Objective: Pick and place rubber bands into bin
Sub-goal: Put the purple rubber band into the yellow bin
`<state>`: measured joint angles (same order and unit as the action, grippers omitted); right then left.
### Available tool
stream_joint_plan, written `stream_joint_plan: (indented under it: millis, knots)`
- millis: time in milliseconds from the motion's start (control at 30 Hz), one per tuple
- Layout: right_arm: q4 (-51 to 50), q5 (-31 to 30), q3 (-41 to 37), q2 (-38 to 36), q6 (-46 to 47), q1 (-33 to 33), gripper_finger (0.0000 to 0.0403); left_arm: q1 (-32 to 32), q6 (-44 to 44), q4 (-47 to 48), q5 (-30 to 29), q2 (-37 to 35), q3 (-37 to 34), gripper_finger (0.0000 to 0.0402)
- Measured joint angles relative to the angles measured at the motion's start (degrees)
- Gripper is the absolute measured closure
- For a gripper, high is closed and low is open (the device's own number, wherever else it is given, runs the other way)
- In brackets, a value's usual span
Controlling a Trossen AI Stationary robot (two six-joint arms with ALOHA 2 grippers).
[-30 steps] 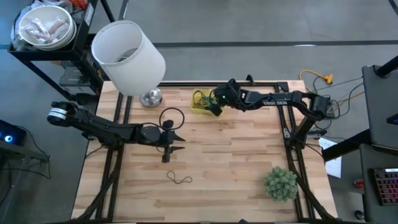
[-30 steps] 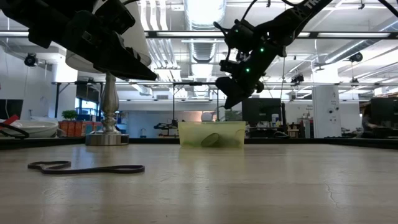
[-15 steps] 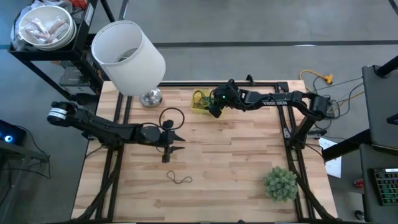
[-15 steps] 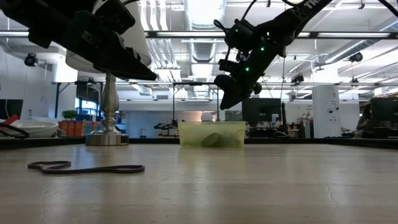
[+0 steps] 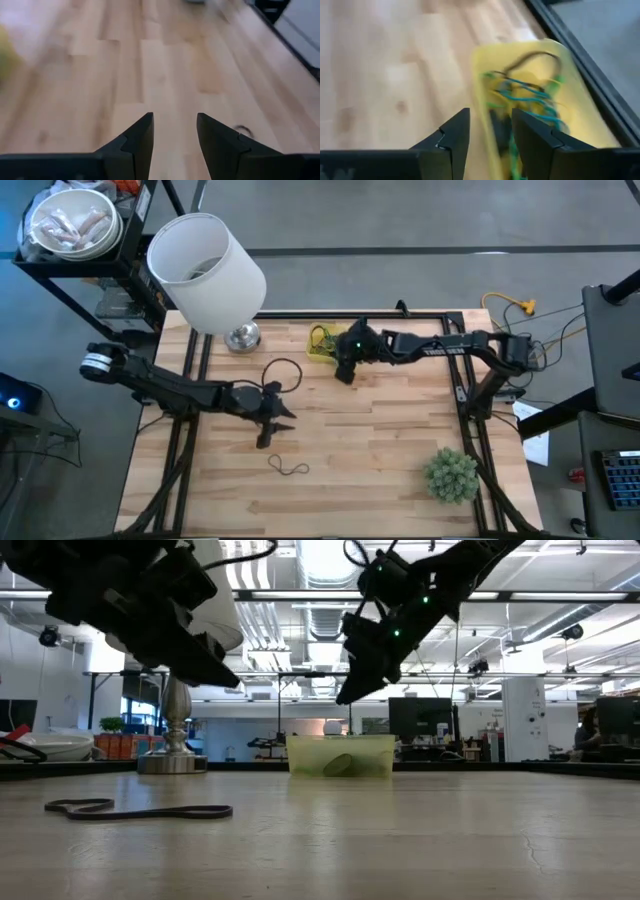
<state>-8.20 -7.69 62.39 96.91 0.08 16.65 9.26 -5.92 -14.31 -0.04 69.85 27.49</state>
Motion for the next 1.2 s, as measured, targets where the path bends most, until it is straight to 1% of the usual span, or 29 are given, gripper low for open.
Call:
stream_joint_plan:
  millis: [133,300,467,600,767,933,1067,1200]
  knots:
    - [-0.3,0.9,-0.2,-1.5,-2.9,-4.7,0.0270,2.1,-1.4,-0.7,1.0,4.8,0.0,0.0267]
    - [-2.3,0.9,-0.2,-2.9,-6.2,-12.1,0.0276,4.5,-1.3,-7.2,1.5,12.3,0.2,0.0267]
    - [-3.3,0.7,-0.2,-3.6,-6.5,-19.2,0.0280,6.0,-1.3,-9.1,1.8,18.3,3.1,0.0267]
    - [-5.2,0.2,-0.3,-3.6,-4.8,-24.4,0.0280,7.6,-1.2,-9.1,1.9,21.6,6.0,0.0267]
    - [-5.5,-0.2,-1.2,-3.5,-2.2,-29.9,0.0285,11.0,0.9,-8.8,-0.3,24.7,8.6,0.0267]
    - [-5.5,-5.1,-1.5,-3.5,-2.0,-34.8,0.0291,13.9,5.8,-8.7,-3.4,26.6,10.9,0.0267]
    - [-5.5,-9.1,-1.5,-4.2,-2.0,-37.5,0.0297,14.4,6.7,-8.7,-4.0,26.9,11.7,0.0267]
    - [-5.5,-9.3,-1.5,-5.3,-1.7,-38.9,0.0303,14.4,6.7,-8.3,-5.9,27.0,11.5,0.0267]
